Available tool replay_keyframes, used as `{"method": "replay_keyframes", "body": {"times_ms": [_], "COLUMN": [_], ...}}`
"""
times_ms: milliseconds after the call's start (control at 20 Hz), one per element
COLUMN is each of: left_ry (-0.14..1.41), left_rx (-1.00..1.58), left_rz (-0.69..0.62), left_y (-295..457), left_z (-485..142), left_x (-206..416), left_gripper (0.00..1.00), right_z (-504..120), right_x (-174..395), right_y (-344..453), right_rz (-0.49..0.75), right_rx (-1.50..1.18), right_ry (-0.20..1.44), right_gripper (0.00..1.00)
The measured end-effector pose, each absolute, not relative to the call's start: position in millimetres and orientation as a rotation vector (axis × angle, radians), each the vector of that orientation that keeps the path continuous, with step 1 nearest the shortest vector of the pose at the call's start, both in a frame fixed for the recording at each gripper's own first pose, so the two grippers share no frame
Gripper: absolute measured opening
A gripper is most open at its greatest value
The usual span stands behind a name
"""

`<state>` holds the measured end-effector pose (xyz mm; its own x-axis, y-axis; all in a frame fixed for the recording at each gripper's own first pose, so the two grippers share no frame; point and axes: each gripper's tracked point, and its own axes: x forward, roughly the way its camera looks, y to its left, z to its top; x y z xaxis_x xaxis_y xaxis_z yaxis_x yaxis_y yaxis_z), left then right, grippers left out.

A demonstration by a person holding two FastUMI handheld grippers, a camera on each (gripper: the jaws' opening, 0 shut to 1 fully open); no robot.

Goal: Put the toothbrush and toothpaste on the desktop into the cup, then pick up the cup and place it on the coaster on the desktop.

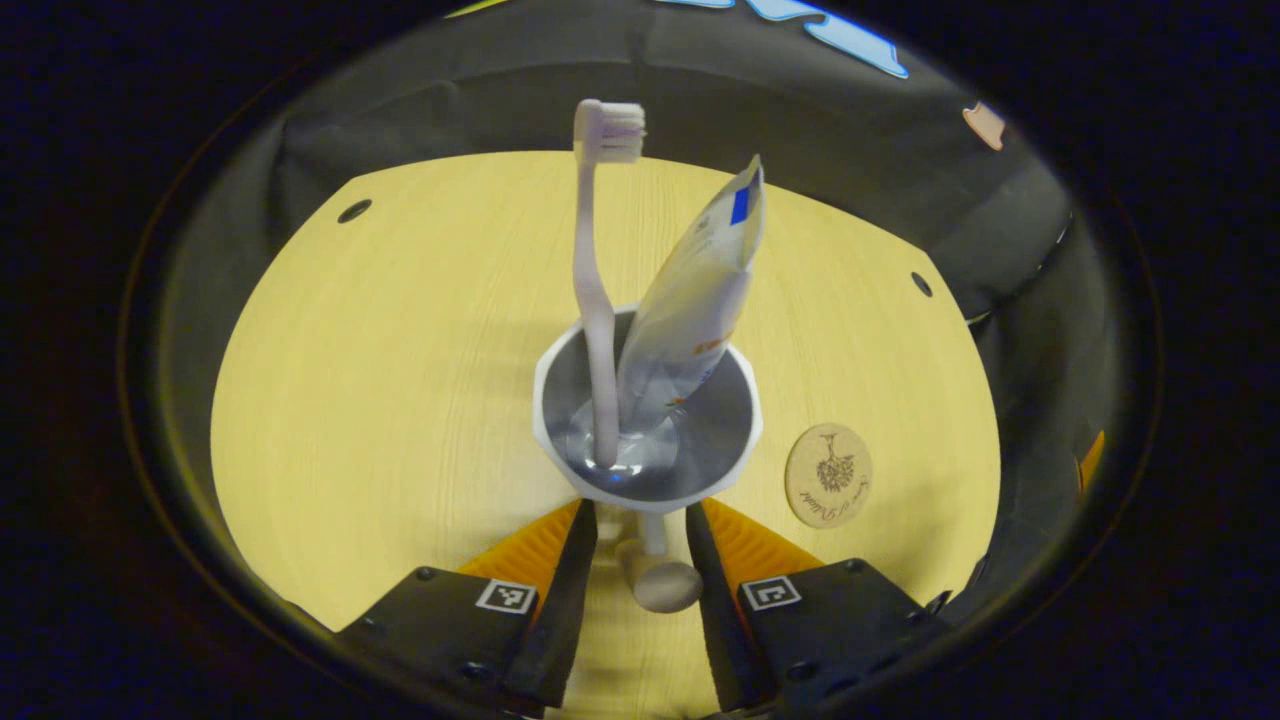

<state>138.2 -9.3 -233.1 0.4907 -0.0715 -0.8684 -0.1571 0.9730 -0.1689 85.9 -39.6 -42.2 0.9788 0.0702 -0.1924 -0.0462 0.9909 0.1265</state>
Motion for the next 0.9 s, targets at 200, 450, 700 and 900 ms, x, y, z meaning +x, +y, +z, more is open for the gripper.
{"method": "replay_keyframes", "body": {"times_ms": [200,450,700,900], "left_ry": [1.067,1.077,1.053,1.002], "left_rx": [-0.22,-0.165,-0.118,-0.106], "left_rz": [0.059,0.085,0.088,0.086], "left_y": [-10.7,-5.7,-4.6,-4.0], "left_z": [-233.7,-235.1,-233.5,-233.6], "left_x": [140.1,138.0,140.4,140.6], "left_gripper": [0.43,0.37,0.32,0.29], "right_z": [-45.2,-45.7,-50.1,-51.7], "right_x": [83.1,79.4,74.9,71.4], "right_y": [-45.9,-45.2,-43.4,-45.6], "right_rz": [0.048,0.052,0.06,0.054], "right_rx": [0.133,0.138,0.136,0.138], "right_ry": [0.209,0.215,0.226,0.233], "right_gripper": [0.87,0.87,0.87,0.87]}}
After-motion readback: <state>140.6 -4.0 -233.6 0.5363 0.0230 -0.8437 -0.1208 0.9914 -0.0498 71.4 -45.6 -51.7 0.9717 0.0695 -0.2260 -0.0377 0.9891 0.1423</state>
